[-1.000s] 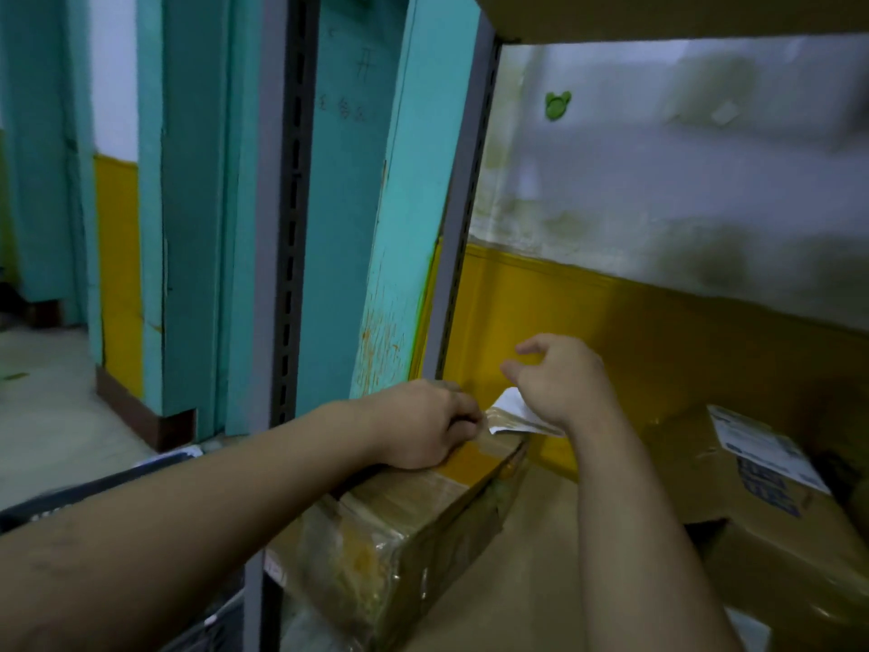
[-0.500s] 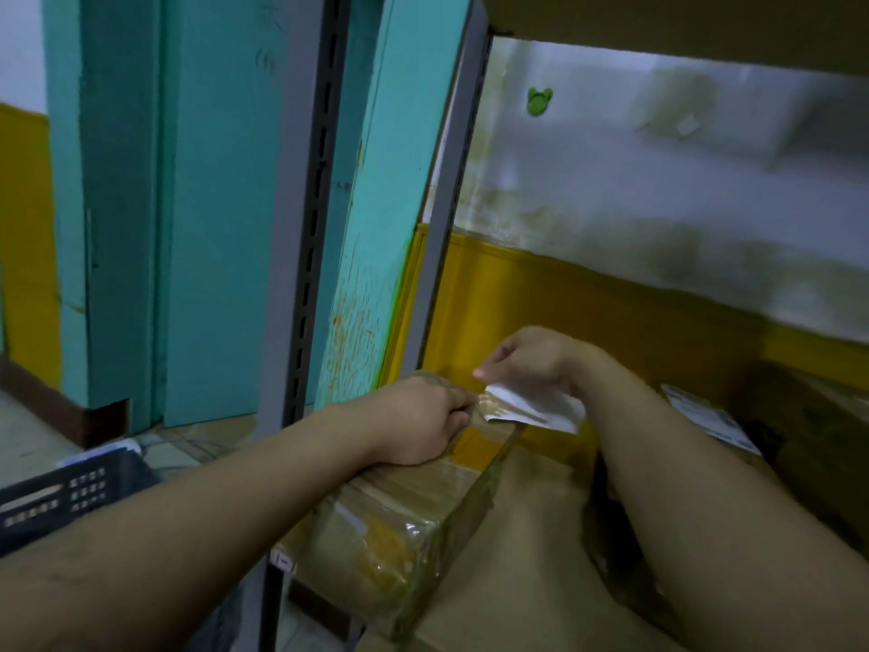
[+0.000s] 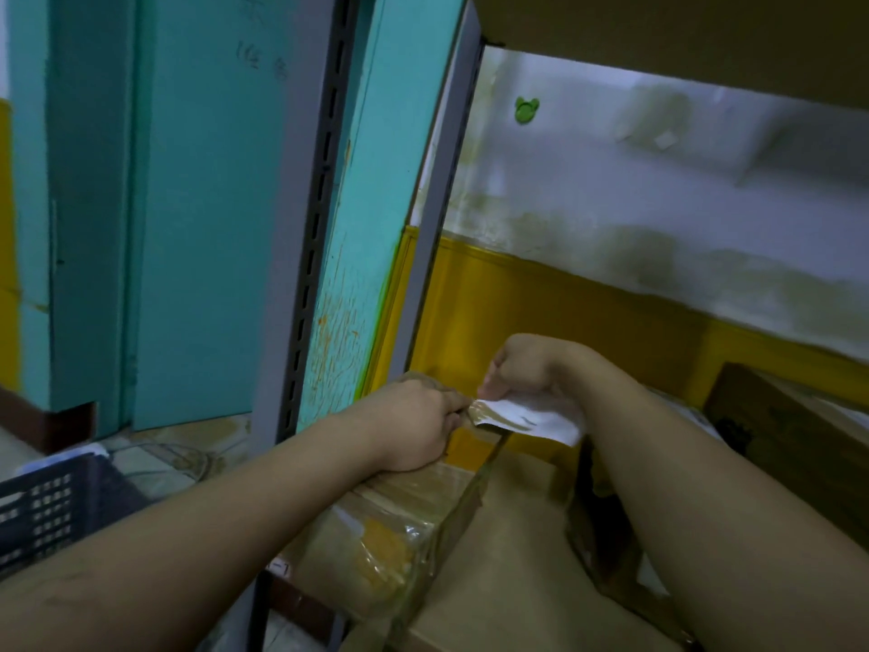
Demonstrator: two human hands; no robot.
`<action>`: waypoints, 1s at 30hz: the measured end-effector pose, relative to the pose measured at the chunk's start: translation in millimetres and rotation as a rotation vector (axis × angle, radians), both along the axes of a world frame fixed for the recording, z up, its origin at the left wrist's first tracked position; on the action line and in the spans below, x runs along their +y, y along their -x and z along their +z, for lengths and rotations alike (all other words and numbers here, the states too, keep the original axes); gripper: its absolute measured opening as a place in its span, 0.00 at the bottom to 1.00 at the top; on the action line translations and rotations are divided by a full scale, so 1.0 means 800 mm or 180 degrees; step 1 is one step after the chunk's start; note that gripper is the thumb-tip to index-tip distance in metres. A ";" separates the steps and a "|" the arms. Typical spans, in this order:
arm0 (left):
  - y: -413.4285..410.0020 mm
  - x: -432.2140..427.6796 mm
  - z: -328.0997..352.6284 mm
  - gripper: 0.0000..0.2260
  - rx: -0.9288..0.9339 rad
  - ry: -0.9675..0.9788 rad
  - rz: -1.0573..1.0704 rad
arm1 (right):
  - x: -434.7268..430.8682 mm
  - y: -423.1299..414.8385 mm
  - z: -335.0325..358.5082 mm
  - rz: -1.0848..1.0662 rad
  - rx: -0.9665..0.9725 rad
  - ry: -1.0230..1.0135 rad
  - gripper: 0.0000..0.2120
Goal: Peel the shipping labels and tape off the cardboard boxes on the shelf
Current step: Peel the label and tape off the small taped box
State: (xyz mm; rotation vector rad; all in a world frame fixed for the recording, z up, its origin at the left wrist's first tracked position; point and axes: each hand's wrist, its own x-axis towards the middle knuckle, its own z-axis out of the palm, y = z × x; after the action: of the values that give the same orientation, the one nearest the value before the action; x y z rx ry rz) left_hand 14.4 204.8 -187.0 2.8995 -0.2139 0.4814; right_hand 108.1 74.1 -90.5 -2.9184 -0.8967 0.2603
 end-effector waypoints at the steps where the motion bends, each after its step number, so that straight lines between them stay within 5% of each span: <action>1: 0.000 0.000 0.000 0.19 -0.0009 0.0006 0.0001 | 0.001 0.001 0.001 0.0016 0.0034 -0.0041 0.06; 8: 0.004 -0.002 0.004 0.20 0.0104 0.0012 0.0069 | 0.003 -0.002 -0.008 0.0340 -0.0023 -0.0358 0.06; 19: 0.008 -0.012 0.016 0.22 0.0476 -0.0426 0.0230 | -0.007 0.013 -0.027 0.0780 -0.1341 0.0130 0.06; 30: 0.015 -0.016 0.021 0.21 0.0383 -0.0417 0.0202 | -0.011 0.014 -0.019 0.0762 -0.0990 0.0205 0.04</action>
State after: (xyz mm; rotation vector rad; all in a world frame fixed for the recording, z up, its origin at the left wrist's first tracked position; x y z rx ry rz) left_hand 2.2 192.0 -170.5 3.0588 -0.1406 0.3121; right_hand 96.9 64.9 -106.0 -2.9576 -1.3062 -0.1614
